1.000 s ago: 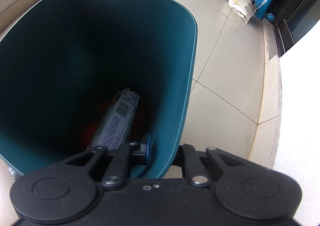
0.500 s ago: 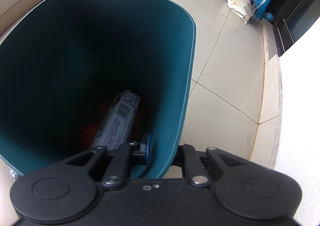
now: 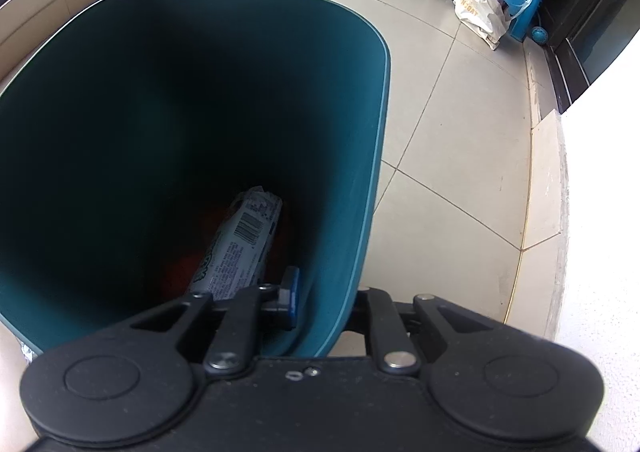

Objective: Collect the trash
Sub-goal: 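Return the left gripper to the pile and grasp the orange foam fruit net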

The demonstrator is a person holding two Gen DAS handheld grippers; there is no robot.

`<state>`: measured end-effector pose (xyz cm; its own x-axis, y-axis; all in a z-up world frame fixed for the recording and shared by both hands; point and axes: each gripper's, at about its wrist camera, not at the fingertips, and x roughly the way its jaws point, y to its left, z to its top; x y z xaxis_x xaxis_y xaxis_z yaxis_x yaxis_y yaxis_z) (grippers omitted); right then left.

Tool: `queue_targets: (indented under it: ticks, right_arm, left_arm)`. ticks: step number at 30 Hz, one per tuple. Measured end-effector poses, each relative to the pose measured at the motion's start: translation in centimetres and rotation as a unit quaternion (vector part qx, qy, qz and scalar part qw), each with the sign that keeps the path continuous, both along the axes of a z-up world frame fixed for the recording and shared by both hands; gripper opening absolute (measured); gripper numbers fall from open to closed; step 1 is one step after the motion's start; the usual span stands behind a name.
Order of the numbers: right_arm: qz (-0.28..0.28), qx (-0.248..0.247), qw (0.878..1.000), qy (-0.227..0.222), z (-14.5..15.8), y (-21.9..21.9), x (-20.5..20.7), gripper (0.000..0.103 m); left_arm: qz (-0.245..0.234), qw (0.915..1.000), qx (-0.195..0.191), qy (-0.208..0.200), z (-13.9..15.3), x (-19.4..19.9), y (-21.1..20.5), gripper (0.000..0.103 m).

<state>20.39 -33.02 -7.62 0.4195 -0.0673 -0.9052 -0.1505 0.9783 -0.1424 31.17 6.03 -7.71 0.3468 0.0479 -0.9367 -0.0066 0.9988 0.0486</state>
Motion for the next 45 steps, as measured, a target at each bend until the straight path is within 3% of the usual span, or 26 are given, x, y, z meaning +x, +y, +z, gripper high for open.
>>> queue_targets:
  ticks: [4,9,11,12,13,15,20,28,32,34,36,40,45]
  right_arm:
    - [0.001,0.000,1.000,0.001,0.1,0.0,0.0,0.014]
    - [0.004,-0.004,1.000,0.003,0.0,0.1,0.1,0.014]
    - [0.007,-0.007,1.000,0.005,0.0,0.3,0.1,0.014]
    - [0.009,-0.009,1.000,0.006,0.0,0.3,0.1,0.014]
    - [0.010,-0.011,1.000,0.006,0.0,0.4,0.1,0.014]
    - [0.013,-0.014,1.000,0.008,0.0,0.5,0.1,0.014]
    - [0.016,-0.019,1.000,0.014,0.0,0.6,0.3,0.014]
    - [0.014,-0.017,0.999,0.026,-0.3,0.4,0.3,0.014]
    - [0.014,-0.017,0.999,0.027,-0.4,0.3,0.5,0.014]
    - [0.014,-0.017,0.999,0.027,-0.4,0.3,0.5,0.014]
    - [0.013,-0.017,0.999,0.027,-0.4,0.3,0.5,0.014]
    - [0.014,-0.017,0.999,0.026,-0.4,0.3,0.5,0.014]
    - [0.014,-0.017,0.999,0.026,-0.4,0.3,0.5,0.014]
  left_arm:
    - [0.029,0.9986,-0.042,0.016,-1.1,0.9,1.9,0.010]
    - [0.048,0.9957,-0.067,0.041,-5.1,1.6,3.5,0.015]
    - [0.055,0.9946,-0.072,0.051,-6.9,1.9,4.2,0.024]
    - [0.057,0.9941,-0.073,0.055,-7.8,2.2,4.6,0.035]
    - [0.062,0.9933,-0.074,0.062,-8.7,2.4,4.9,0.054]
    - [0.072,0.9921,-0.081,0.062,-10.2,2.7,5.6,0.070]
    - [0.081,0.9893,-0.093,0.077,-13.9,4.1,6.3,0.070]
    - [0.106,0.9870,-0.061,0.105,-18.5,4.7,6.9,0.070]
    - [0.135,0.9809,-0.085,0.110,-19.1,4.2,7.9,0.061]
    - [0.145,0.9771,-0.094,0.125,-19.5,4.1,8.4,0.037]
    - [0.149,0.9762,-0.098,0.123,-19.6,3.9,8.7,0.032]
    - [0.146,0.9783,-0.113,0.095,-18.6,3.5,9.1,0.008]
    - [0.136,0.9837,-0.086,0.079,-17.0,2.9,9.1,0.004]
